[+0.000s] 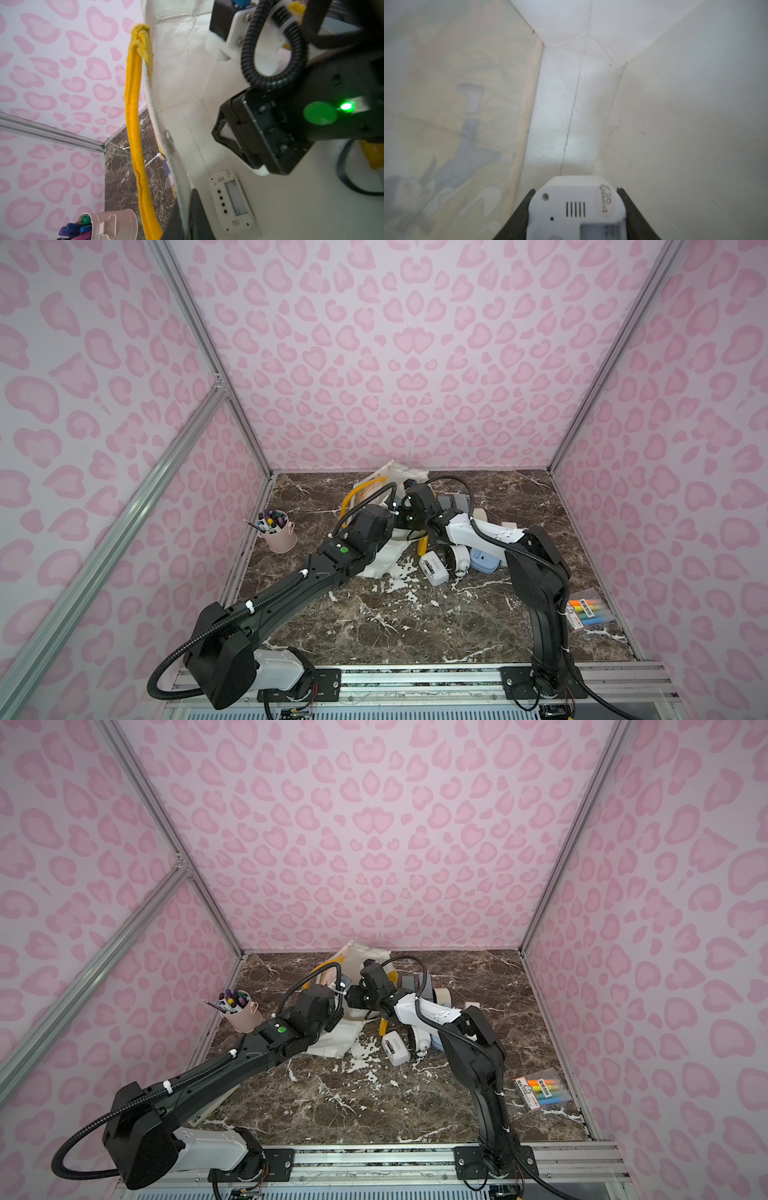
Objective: Take the alarm clock out of the canvas bag
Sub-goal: Pick up the alarm from the canvas bag, then place the alarm at the center of the board.
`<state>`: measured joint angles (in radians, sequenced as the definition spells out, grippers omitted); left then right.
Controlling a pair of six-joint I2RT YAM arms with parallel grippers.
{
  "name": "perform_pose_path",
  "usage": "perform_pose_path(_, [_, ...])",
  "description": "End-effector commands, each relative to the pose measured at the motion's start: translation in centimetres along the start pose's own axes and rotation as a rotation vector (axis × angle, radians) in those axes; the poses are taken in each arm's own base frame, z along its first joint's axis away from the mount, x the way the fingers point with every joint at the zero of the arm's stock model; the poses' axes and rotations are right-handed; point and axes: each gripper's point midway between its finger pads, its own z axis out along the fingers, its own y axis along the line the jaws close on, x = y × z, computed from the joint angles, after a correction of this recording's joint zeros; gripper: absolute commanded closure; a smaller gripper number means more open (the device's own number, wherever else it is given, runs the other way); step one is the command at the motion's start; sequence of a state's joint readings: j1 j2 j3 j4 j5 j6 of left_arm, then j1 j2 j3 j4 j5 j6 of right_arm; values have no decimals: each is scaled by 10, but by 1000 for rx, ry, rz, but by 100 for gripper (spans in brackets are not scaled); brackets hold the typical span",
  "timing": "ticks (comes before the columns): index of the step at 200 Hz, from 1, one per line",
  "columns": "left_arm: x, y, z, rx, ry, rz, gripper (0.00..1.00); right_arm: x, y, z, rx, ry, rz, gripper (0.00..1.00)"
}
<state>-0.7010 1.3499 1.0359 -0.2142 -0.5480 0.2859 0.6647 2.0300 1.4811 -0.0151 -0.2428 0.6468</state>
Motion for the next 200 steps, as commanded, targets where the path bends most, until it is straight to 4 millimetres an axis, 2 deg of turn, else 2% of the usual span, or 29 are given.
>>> perform_pose_path(1, [4,8,-2,-34,16,44,97,0,4,-10,-41,-10,-7,66])
perform_pose_path(76, [5,22,0,-108,31,116,97,-13,4,-53,-77,-45,-18,66])
perform_pose_path(125, [-1,43,2,-146,29,122,97,-17,-2,-71,-88,-34,-13,66])
perform_pose_path(162, [3,51,2,-169,46,174,97,-31,1,-88,-119,-65,1,66])
perform_pose_path(200, [6,60,2,-174,59,198,97,-55,6,-114,-137,-113,-20,67])
